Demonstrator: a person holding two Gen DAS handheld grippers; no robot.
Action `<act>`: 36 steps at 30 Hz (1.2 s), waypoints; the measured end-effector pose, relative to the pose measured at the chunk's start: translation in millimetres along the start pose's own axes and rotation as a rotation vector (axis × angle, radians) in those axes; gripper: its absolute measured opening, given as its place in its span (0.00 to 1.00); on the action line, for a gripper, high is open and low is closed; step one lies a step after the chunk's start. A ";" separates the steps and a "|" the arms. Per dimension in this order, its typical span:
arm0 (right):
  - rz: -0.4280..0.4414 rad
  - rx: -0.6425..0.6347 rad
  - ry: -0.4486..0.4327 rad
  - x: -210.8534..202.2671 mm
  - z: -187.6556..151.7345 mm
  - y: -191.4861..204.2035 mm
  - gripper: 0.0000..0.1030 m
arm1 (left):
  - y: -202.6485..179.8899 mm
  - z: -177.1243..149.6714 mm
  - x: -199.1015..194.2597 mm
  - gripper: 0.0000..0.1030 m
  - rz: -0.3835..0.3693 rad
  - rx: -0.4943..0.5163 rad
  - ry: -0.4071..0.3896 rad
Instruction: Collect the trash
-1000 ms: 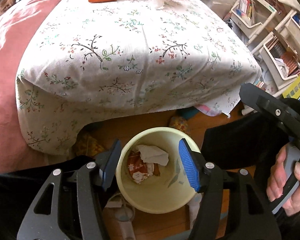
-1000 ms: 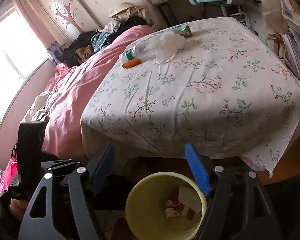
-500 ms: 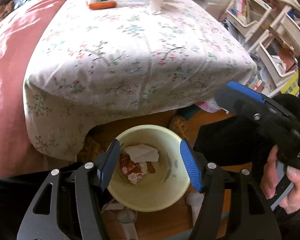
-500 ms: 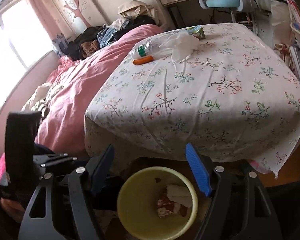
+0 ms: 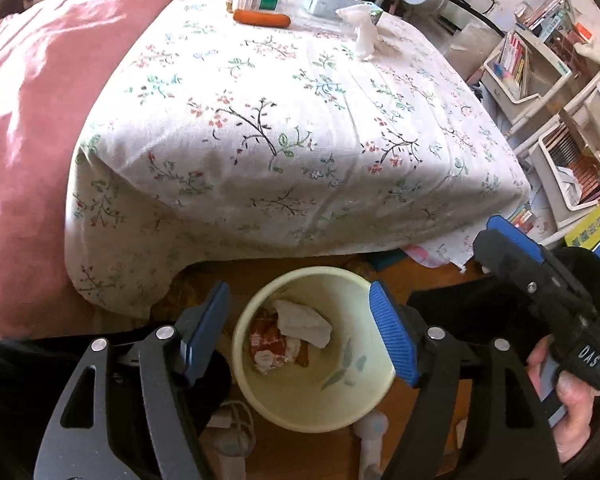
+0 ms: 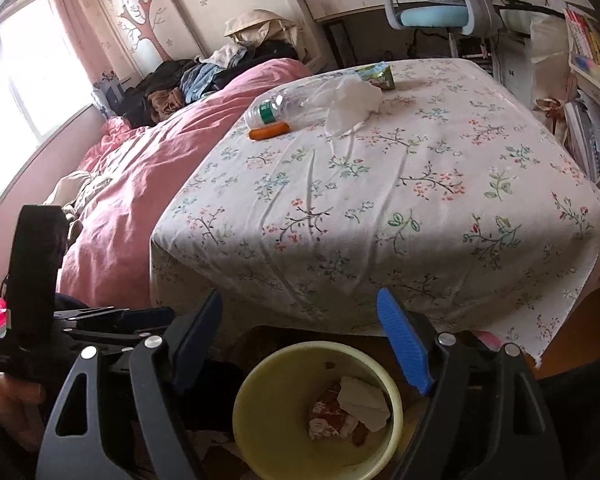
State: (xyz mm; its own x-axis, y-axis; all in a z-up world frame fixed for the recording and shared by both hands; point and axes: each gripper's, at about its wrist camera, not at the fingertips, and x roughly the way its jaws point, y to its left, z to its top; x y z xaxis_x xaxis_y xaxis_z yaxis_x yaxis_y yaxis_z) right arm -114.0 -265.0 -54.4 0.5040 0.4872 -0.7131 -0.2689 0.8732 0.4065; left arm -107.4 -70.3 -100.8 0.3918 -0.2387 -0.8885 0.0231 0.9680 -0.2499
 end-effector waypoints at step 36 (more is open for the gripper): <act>-0.061 -0.038 -0.082 1.3 6.6 15.5 0.75 | 5.0 3.7 1.1 0.68 -0.014 -0.025 -0.002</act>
State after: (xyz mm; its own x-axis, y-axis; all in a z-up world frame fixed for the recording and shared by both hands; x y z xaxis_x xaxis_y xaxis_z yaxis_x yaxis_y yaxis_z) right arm -112.1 -250.9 -45.3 0.5855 0.4319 -0.6860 -0.2657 0.9017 0.3410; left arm -103.4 -65.5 -101.6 0.3932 -0.2525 -0.8841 0.0056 0.9622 -0.2723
